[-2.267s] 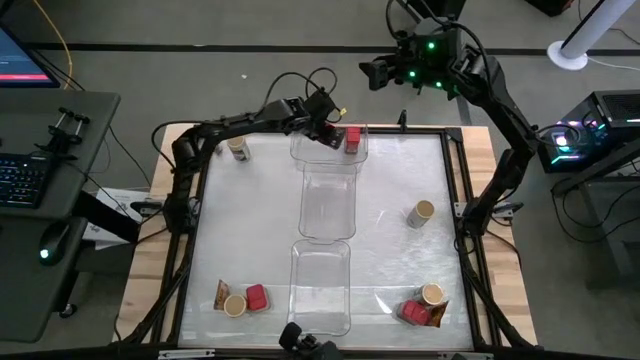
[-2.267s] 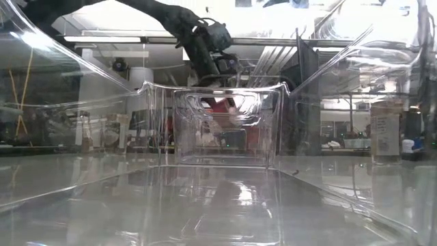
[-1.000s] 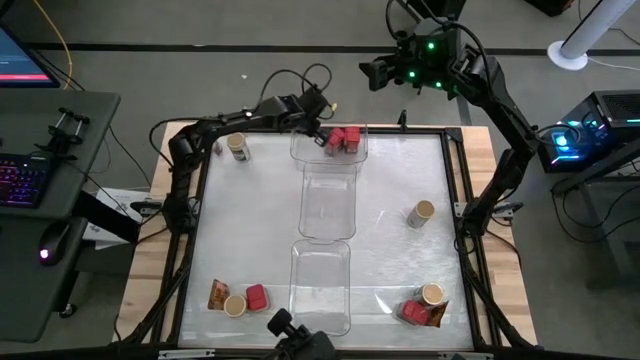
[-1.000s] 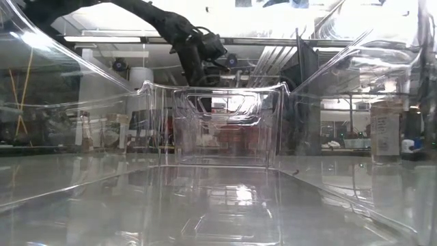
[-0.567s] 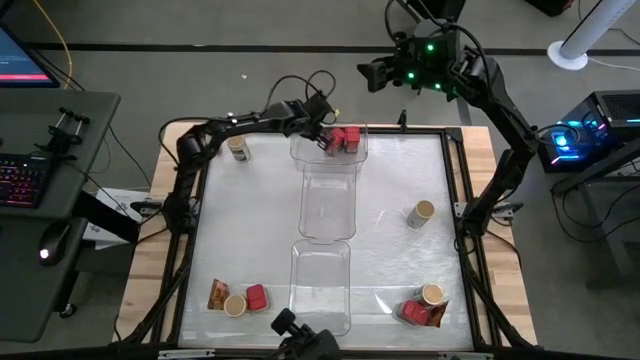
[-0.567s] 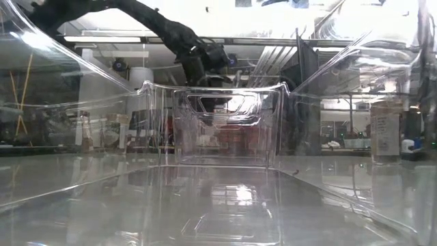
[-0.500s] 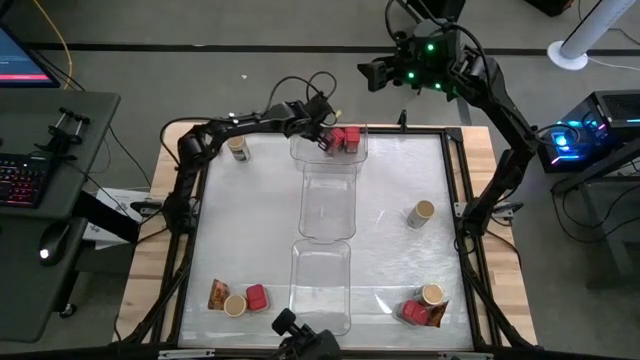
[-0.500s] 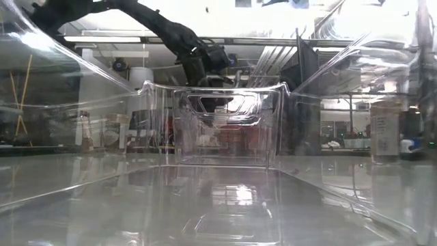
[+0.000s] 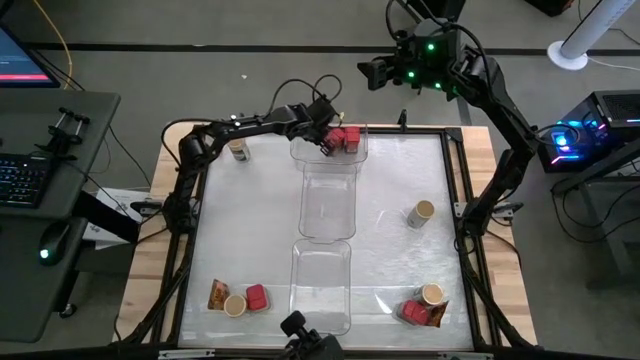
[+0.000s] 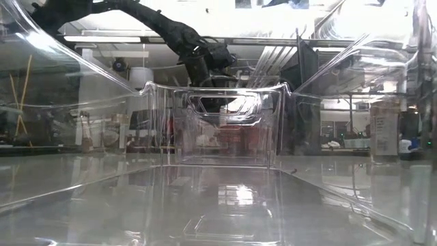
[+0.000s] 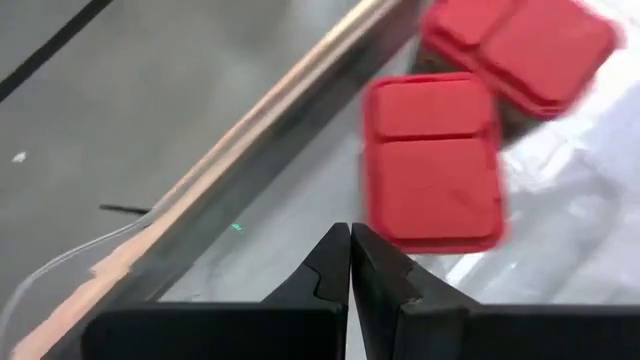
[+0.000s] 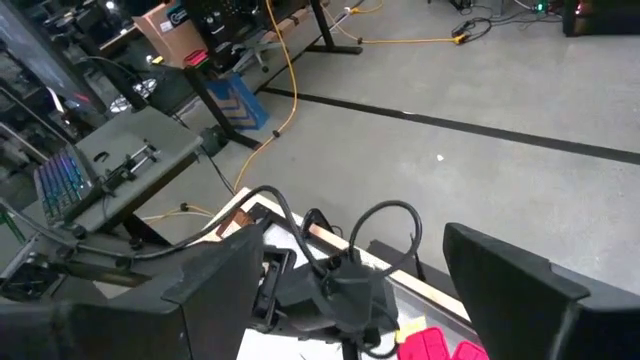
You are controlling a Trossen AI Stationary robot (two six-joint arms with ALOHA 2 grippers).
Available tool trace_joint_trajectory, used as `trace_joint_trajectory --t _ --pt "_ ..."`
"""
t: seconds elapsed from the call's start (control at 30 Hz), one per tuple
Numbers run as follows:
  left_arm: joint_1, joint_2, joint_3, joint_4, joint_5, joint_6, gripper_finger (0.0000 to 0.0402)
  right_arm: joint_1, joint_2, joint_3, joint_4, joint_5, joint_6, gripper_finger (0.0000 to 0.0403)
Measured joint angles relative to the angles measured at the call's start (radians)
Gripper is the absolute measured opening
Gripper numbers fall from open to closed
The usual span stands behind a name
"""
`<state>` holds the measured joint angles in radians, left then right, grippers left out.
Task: Sort spices by type
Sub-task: Put the top red seasoning can into the top transparent bin
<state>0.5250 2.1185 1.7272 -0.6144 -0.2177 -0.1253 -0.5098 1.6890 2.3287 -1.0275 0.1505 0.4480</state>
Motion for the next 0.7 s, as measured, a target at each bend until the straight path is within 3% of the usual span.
trace_joint_trajectory --t 0.5,0.7 --pt "-0.051 0.0 0.0 0.032 0.064 0.076 0.0 0.0 0.0 0.0 0.0 0.0 -0.003 0.0307" --pt "-0.062 0.0 0.0 0.076 0.044 0.049 0.0 0.0 0.0 0.0 0.0 0.0 -0.003 0.0307"
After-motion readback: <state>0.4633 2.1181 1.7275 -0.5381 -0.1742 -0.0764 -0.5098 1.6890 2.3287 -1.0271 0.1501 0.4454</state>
